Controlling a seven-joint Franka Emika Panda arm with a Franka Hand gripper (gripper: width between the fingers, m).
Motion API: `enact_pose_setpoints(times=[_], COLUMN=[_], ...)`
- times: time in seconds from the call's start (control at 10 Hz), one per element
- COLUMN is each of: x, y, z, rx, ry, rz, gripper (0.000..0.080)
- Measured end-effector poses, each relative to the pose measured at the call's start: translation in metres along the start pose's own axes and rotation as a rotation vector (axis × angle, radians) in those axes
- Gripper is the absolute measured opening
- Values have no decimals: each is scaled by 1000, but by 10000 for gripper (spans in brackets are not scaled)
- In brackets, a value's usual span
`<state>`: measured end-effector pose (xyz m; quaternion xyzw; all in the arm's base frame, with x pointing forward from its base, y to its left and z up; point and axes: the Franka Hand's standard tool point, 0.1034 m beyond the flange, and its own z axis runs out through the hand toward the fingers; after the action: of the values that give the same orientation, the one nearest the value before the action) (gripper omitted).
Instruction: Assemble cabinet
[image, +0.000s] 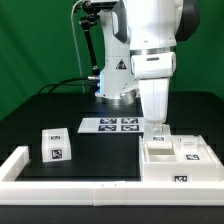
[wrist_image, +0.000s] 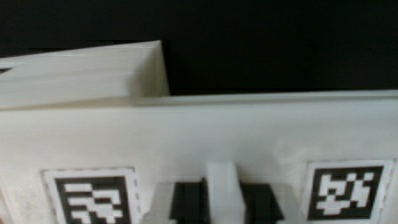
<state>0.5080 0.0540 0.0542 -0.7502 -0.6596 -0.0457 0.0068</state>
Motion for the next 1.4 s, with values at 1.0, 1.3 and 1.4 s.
enact_pose_setpoints(times=[1.0,1.3,1.4], x=[4,4,4], y=[64,74,77], z=[1,2,2], rx=[8,21,25], ry=[7,5,4], rz=[-46,-52,-55], gripper=[71,72,72])
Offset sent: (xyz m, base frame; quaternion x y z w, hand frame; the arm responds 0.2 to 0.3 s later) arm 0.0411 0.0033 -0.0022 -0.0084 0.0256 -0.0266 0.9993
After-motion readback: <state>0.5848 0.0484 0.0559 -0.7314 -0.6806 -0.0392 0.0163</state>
